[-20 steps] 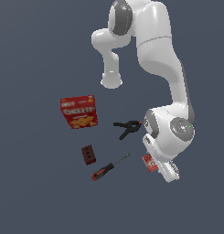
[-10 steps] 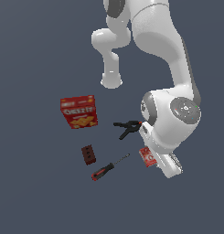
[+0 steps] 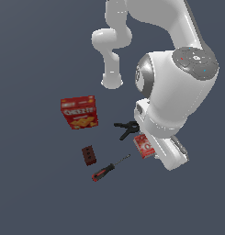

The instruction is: Pick up a designated object from a clutter of objects.

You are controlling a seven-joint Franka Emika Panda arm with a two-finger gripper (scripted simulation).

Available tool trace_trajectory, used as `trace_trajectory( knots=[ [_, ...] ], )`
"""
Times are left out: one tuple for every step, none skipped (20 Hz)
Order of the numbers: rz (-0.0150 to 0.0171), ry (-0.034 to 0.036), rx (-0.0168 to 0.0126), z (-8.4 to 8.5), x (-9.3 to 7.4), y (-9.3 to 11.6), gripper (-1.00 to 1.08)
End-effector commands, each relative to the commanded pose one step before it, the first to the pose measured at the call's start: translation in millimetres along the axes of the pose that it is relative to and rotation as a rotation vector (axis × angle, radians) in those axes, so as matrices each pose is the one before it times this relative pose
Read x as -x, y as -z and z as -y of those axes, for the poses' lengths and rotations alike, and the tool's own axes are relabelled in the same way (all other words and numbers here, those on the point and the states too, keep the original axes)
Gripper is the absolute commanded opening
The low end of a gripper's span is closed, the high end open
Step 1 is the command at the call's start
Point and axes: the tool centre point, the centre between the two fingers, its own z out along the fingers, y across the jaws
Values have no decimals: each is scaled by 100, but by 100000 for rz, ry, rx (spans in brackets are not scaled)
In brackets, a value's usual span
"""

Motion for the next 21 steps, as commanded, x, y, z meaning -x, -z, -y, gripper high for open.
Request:
trace_trajectory(
  knots=[
    [19, 20, 83, -344, -993, 2796, -100],
    [0, 0, 0, -98, -383, 1065, -100],
    [0, 0, 0, -91, -367, 1017, -100],
    [0, 0, 0, -82, -348, 960, -100],
    [0, 0, 0, -71, -328, 899, -100],
    [0, 0, 0, -59, -305, 830, -100],
    [-46, 18, -2, -45, -254, 765, -100],
    [0, 0, 0, -37, -256, 688, -100],
    [0, 0, 0, -29, -234, 624, -100],
    [0, 0, 0, -24, -211, 563, -100],
    [0, 0, 0, -20, -189, 502, -100],
    [0, 0, 0, -16, -168, 442, -100],
    [0, 0, 0, -11, -146, 384, -100],
    [-41, 27, 4, -1, -93, 329, -100],
    [0, 0, 0, -1, -104, 268, -100],
    [0, 0, 0, 4, -83, 211, -100],
    [0, 0, 0, 10, -62, 154, -100],
    [0, 0, 0, 16, -42, 98, -100],
    [0, 0, 0, 22, -21, 41, -100],
    [0, 0, 0, 28, -1, -15, -100],
    [0, 0, 0, 17, 8, -31, -100]
  ],
)
